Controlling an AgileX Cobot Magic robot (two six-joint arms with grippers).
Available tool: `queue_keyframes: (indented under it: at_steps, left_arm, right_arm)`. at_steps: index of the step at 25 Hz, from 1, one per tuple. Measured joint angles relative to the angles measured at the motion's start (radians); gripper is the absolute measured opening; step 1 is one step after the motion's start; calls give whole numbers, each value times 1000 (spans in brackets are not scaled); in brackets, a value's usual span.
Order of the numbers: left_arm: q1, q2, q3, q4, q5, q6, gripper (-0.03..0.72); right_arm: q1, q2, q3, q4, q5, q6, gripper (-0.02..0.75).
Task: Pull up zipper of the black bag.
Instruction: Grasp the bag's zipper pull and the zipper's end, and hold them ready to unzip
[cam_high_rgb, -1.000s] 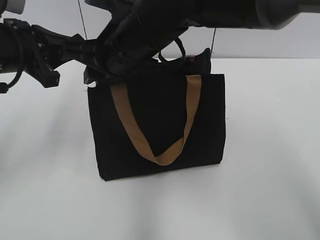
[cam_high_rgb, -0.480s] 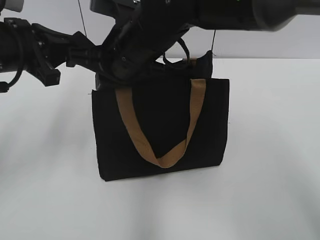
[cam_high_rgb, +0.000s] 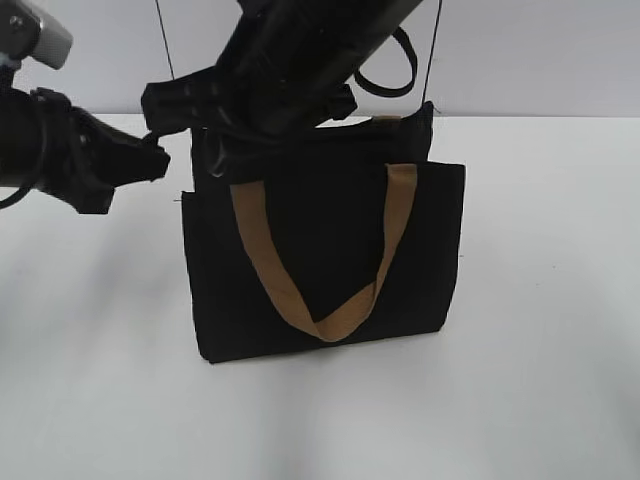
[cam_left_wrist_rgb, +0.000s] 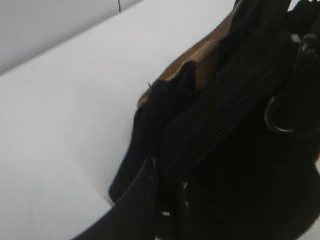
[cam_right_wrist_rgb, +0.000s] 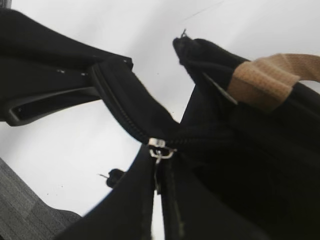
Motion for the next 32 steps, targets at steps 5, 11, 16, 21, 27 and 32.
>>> queue_keyframes:
  at_steps: [5, 11, 16, 21, 27, 32]
  left_arm:
    - [21, -55, 15, 74, -1, -329, 27]
    - [89, -78, 28, 77, -34, -405, 27]
    - [111, -79, 33, 79, -76, -439, 27]
    - [114, -79, 33, 79, -74, -446, 27]
    - [118, -79, 33, 84, -25, -454, 26]
    - [119, -79, 33, 86, -8, -455, 26]
  right_arm:
    - [-26, 0, 0, 115, 24, -150, -6]
    - [-124, 0, 1, 324, 116, -370, -6]
    - [-193, 0, 1, 418, 200, -506, -6]
    - [-270, 0, 1, 438, 288, -563, -6]
    - [-351, 0, 1, 418, 357, -570, -6]
    - [-409, -7, 1, 364, 427, -570, -6]
